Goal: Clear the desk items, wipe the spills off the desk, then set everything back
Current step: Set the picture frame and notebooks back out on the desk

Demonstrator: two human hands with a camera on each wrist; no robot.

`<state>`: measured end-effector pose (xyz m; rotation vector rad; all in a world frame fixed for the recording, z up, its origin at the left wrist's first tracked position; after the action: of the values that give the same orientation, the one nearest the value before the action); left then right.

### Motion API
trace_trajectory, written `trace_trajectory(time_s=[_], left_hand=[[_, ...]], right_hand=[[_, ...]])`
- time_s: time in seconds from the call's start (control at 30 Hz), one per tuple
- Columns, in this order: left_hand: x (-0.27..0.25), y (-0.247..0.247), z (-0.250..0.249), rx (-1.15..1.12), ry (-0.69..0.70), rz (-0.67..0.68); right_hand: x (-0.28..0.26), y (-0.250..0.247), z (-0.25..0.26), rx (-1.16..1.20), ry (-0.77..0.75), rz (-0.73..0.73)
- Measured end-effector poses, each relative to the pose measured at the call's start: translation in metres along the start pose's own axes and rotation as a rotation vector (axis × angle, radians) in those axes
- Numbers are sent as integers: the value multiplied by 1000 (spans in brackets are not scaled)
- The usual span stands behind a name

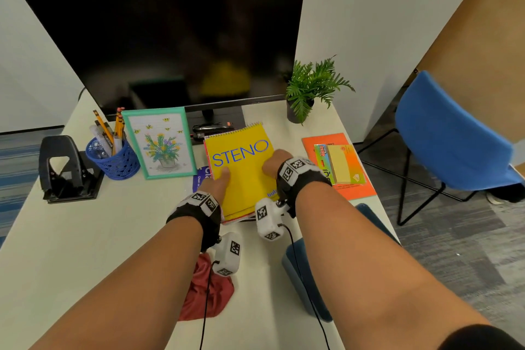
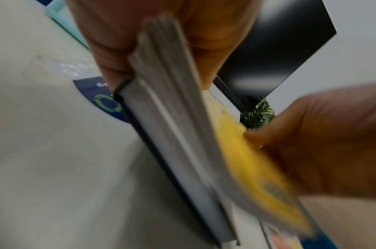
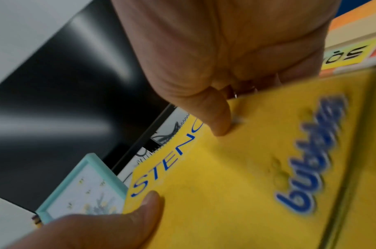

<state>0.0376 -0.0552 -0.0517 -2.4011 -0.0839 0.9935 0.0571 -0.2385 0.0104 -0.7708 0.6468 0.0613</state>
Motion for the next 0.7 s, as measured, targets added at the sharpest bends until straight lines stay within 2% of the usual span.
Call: trace_trajectory(time_s=[0.2,0.27,0.33,0.37,0.47,0.6,0.7], left_hand=[[-6,-5,-5,77,75,2],[-12,-10,-12,41,150,-6],[-18,-17,-23,-20,247,-14],[-20,-21,-28,-41,300,-18],[-29,-28,-42,-45,436,-16],[-38,-31,-55,-22,539,-43],[-38,-30,-56,-28,543,-62]], right_hand=[[5,26,-29,60,133,141],[16,26,-32,-47,117,99],[34,24,-34,-49,114,51],[40,21,-32,11,96,37],[29,5,-17,407,101,5],[26,-14,-3,491,-2,-81],[24,-19,-2,518,-98,-158]])
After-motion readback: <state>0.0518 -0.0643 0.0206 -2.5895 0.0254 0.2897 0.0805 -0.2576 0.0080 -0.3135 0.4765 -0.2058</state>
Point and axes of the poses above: each hand's wrist, its own x-axis towards the middle knuckle, its own y-axis out of the palm, z = x × y, the point moved 7 cm from there along x, towards the middle knuckle, and after that the axes turned 1 degree about -z, right-handed, at the moved point
